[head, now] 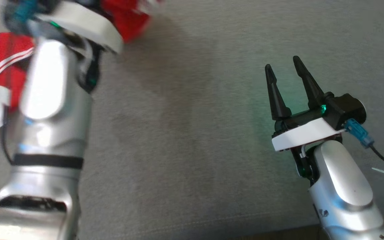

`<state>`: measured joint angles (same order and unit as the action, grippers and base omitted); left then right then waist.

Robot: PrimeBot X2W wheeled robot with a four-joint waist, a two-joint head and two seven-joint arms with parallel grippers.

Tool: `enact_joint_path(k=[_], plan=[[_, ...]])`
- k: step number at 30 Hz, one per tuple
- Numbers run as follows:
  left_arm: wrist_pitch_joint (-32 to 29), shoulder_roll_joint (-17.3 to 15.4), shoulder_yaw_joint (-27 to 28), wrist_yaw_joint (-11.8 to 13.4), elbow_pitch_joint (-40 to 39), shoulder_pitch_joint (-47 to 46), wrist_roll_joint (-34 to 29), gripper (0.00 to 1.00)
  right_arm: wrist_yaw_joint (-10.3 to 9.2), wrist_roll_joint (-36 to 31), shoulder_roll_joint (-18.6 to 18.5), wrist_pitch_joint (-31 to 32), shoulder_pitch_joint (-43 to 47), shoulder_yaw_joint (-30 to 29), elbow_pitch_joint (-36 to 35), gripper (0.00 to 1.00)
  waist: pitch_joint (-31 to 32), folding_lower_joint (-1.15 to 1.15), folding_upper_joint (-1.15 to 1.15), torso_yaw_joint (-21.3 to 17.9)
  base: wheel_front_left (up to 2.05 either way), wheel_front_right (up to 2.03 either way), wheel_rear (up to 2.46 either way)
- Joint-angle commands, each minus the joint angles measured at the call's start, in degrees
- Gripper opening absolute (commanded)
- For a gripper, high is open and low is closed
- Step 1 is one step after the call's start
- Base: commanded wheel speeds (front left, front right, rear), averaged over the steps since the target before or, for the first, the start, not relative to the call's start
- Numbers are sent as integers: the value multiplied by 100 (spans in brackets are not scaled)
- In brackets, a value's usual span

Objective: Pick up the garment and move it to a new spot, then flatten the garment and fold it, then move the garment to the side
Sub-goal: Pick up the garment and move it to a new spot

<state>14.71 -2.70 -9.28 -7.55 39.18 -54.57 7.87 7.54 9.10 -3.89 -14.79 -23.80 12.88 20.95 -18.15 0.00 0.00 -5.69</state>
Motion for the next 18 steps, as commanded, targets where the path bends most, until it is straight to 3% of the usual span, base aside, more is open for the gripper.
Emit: enact_joint_path(k=[1,8,13,18], plan=[[29,-145,42,9,-204,-41,27,0,-5,33,100,-21,83,132,-204,100,64,0,0,-229,0,0,0],[29,-22,-1048,27,-446,488,1033,0,-5,183,101,-21,126,245,-247,100,113,0,0,-894,0,0,0],[29,-20,-1921,316,-861,790,1636,0,-5,211,101,-21,186,229,-259,100,137,0,0,-1105,0,0,0],[29,-19,-2411,648,-1262,1052,1923,0,-5,217,101,-21,269,170,-278,100,164,0,0,-1111,0,0,0]])
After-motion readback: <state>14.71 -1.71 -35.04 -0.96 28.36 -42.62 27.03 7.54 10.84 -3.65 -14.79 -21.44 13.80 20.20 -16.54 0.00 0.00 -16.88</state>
